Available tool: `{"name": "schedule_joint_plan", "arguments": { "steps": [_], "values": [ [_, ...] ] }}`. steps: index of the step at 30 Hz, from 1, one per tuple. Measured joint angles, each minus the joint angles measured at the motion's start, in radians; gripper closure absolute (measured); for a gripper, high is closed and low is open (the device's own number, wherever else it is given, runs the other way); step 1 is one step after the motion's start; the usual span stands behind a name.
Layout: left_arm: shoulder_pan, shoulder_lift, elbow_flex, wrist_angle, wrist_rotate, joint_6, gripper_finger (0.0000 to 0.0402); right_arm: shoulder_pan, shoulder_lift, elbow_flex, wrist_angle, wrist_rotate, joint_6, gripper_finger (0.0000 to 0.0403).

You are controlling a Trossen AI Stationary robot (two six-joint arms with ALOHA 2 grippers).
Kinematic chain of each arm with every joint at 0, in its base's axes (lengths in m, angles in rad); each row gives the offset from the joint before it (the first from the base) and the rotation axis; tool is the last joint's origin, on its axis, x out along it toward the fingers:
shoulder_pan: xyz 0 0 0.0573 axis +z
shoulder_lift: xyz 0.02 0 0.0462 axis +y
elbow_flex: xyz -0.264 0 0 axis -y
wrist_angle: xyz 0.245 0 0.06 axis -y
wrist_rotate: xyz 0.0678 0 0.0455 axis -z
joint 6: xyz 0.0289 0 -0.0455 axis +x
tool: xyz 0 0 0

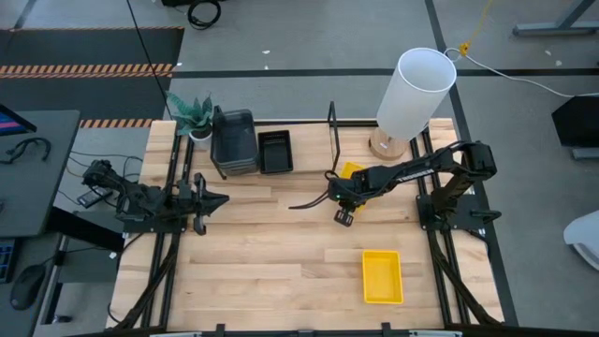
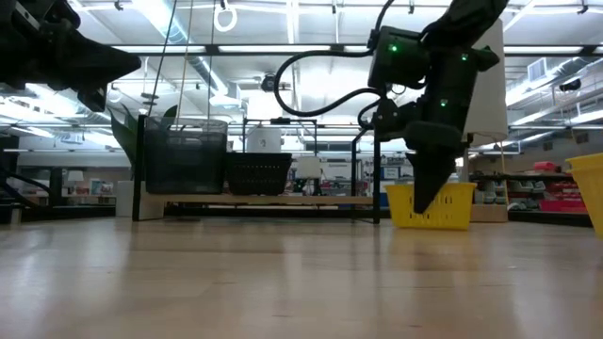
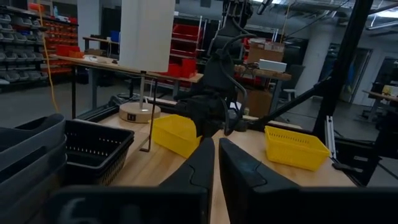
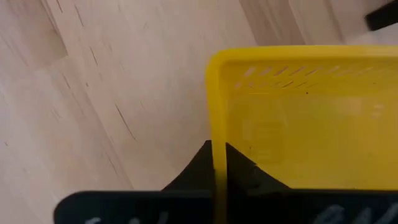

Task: Stack baskets on shelf by color
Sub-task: Stack the top yellow basket on top of the bottom yellow baskets

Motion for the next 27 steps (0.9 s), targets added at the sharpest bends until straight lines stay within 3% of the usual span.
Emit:
{"name": "schedule_joint_plan", "arguments": {
  "steps": [5,12,27],
  "values": [
    [0.000,0.000,0.000,0.000,0.000,0.000,0.0366,0.010,0.000,0.011,-0.034,0.002,0.000,0.0391],
    [0.000,0.000,0.000,0.001,0.000,0.000,0.0375,0.060,-0.001,0.133,-0.272,-0.007,0.006,0.0396],
    [0.000,0.000,0.000,0.001,0.000,0.000,0.0366,0.377,-0.003,0.483,-0.652,0.002,0.197,0.0400]
  ]
}}
